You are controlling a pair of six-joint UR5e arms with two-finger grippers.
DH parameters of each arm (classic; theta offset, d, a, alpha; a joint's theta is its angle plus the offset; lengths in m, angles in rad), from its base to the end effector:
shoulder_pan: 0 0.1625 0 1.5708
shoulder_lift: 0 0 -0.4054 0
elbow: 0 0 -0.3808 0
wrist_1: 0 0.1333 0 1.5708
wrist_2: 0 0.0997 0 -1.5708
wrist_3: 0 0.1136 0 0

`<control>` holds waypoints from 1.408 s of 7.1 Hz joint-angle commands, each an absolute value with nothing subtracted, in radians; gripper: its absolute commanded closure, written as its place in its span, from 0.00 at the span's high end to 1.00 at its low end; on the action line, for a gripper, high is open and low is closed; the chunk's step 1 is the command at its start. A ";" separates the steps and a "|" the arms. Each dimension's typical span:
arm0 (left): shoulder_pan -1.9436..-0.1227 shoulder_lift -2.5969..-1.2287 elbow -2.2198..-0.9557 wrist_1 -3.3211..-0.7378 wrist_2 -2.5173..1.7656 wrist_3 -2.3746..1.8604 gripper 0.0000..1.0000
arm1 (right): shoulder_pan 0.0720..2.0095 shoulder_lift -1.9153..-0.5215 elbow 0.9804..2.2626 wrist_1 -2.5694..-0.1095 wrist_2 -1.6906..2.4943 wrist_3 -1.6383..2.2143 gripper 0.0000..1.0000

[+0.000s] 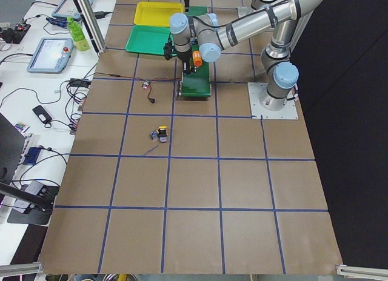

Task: Sort buttons by color to trays
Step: 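Place the green-capped button on the belt with the left gripper, then grasp a belt green-capped button with right gripper while left grasps yellow-capped button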

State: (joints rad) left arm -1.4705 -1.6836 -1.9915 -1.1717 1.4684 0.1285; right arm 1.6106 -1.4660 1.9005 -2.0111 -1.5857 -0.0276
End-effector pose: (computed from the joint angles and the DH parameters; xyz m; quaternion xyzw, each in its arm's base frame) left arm -0.0984 -0.4694 0.2463 -0.0106 -0.9964 -0.0608 0.0584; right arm 0.1509 -0.4826 0.2924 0.0337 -0.9994 0.0029 0.0074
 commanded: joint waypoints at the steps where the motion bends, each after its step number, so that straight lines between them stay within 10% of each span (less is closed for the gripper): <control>1: -1.477 -1.692 -2.064 -1.080 1.477 0.117 0.99 | 1.611 -1.465 1.901 -2.011 -1.583 -0.028 1.00; 5: -1.460 -1.681 -1.848 -1.251 1.539 0.120 1.00 | 1.611 -1.465 1.901 -2.011 -1.583 -0.035 1.00; 10: -1.085 -1.989 -1.544 -1.249 1.548 0.668 1.00 | 1.630 -1.479 1.911 -2.011 -1.578 -0.021 1.00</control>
